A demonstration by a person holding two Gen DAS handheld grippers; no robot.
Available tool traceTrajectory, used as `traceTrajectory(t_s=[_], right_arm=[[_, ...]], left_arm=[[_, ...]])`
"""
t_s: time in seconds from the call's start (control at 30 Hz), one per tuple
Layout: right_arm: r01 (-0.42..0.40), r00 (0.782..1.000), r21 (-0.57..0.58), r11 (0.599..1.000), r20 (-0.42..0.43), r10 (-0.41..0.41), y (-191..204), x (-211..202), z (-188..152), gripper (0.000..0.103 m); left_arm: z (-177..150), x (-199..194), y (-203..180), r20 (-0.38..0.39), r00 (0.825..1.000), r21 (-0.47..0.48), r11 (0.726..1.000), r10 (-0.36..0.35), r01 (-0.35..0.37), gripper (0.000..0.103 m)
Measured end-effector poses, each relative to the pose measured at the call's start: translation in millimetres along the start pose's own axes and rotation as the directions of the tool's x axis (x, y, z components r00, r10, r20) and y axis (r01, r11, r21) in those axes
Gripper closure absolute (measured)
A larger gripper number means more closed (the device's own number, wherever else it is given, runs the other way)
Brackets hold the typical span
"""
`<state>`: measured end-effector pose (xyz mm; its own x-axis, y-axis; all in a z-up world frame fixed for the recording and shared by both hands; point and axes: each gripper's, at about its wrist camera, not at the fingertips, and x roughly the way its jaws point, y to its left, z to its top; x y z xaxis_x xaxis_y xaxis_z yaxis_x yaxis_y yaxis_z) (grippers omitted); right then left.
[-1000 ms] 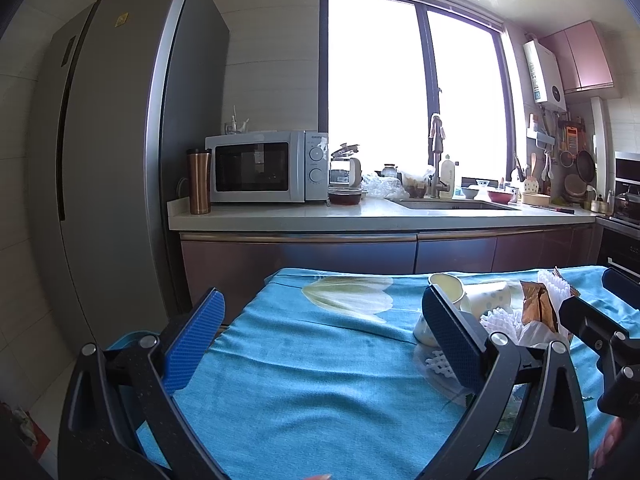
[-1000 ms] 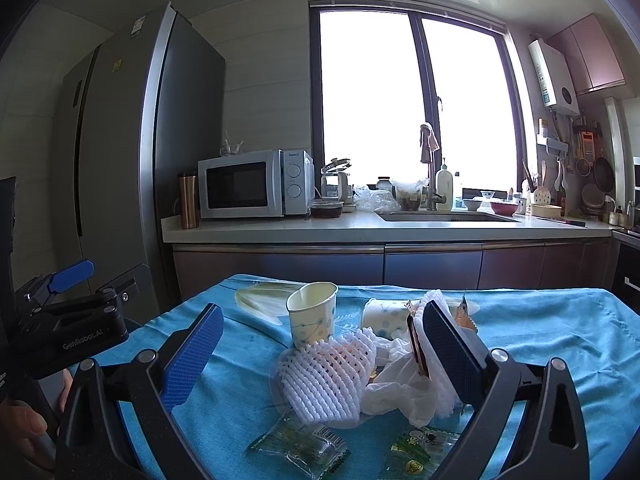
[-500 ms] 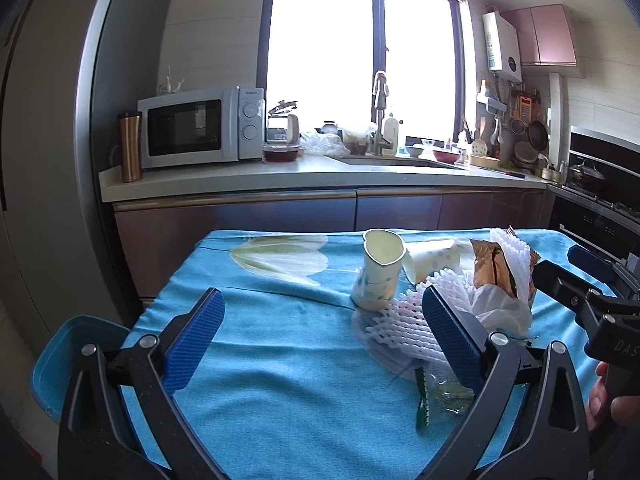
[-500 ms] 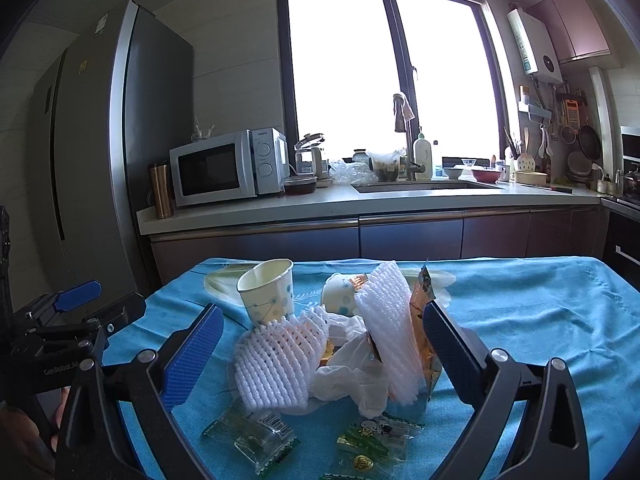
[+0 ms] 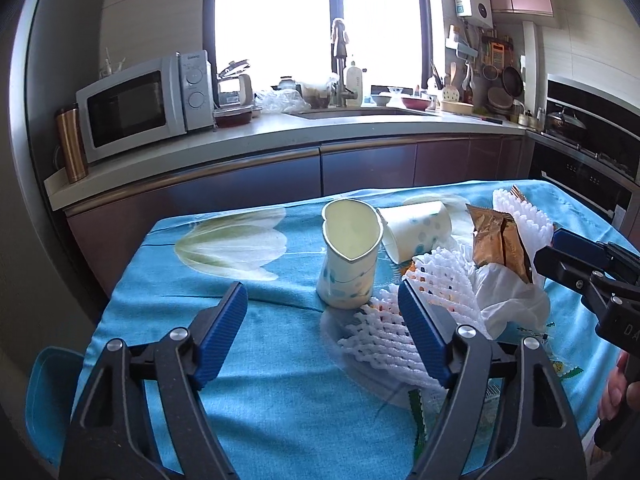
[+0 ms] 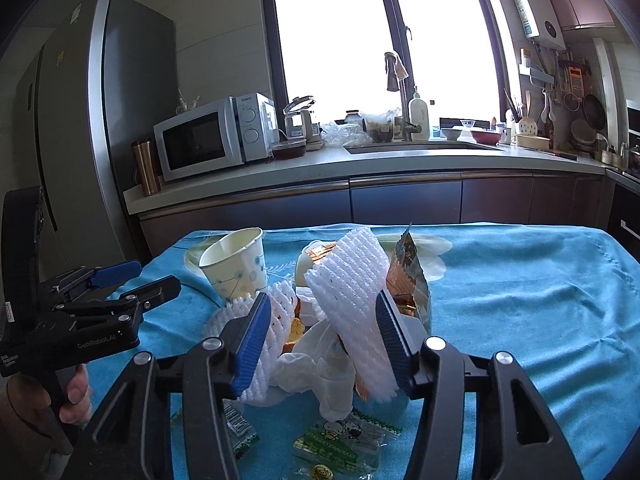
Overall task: Collect trash
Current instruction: 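Grasp the white paper cup with the left tool while the right tool grasps a white foam net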
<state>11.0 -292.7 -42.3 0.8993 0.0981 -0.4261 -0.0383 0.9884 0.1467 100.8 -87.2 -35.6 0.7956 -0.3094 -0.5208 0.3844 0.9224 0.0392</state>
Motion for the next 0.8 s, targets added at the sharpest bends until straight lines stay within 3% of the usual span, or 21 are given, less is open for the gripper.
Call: traceTrajectory(t_s=[0.13, 0.23, 0.3, 0.4, 0.47, 0.73, 0.77, 0.8], right_arm=[[-0.001, 1.000, 0.014, 1.000, -0.020, 0.001, -6.2, 8.0, 1.8, 0.060], [-0.018, 0.999, 0.013, 1.000, -0.033, 0.018, -7.8, 10.8, 3.6, 0.076], [-0.026, 0.999, 0.012, 1.000, -0.038, 0.026, -9.3, 12.1, 5.0, 0.085], [-0.032, 0.999, 0.011, 0.999, -0.033, 0.033, -10.8, 10.3, 7.1, 0.090], [-0.037, 0.999, 0.010, 0.999, -0.025, 0.037, -11.7, 7.5, 8.5, 0.090], [-0.065, 0.998, -0.003, 0.998, 0.018, 0.065, -8.8, -12.6, 21.2, 0.091], [-0.070, 0.997, 0.000, 0.998, 0.024, 0.070, -9.3, -15.0, 23.6, 0.091], [-0.078, 0.996, 0.004, 0.997, 0.032, 0.078, -9.5, -18.1, 25.3, 0.091]], left_arm=[[11.0, 31.0, -0.1, -0.065, 0.998, 0.004, 1.000, -0.025, 0.025, 0.042], [16.2, 46.3, 1.7, -0.086, 0.996, -0.006, 0.999, -0.036, 0.036, 0.056], [18.3, 51.7, 2.1, -0.091, 0.995, -0.010, 0.999, -0.044, 0.044, 0.072], [20.8, 55.8, 1.9, -0.095, 0.994, -0.010, 0.998, -0.062, 0.061, 0.090], [21.3, 56.2, 2.1, -0.089, 0.994, -0.013, 0.998, -0.069, 0.068, 0.095], [20.0, 43.8, 12.6, -0.066, 0.993, -0.037, 0.995, -0.095, 0.093, 0.100], [20.1, 41.0, 13.1, -0.060, 0.992, -0.039, 0.994, -0.107, 0.105, 0.099], [19.5, 37.8, 14.7, -0.053, 0.992, -0.043, 0.993, -0.112, 0.110, 0.089]])
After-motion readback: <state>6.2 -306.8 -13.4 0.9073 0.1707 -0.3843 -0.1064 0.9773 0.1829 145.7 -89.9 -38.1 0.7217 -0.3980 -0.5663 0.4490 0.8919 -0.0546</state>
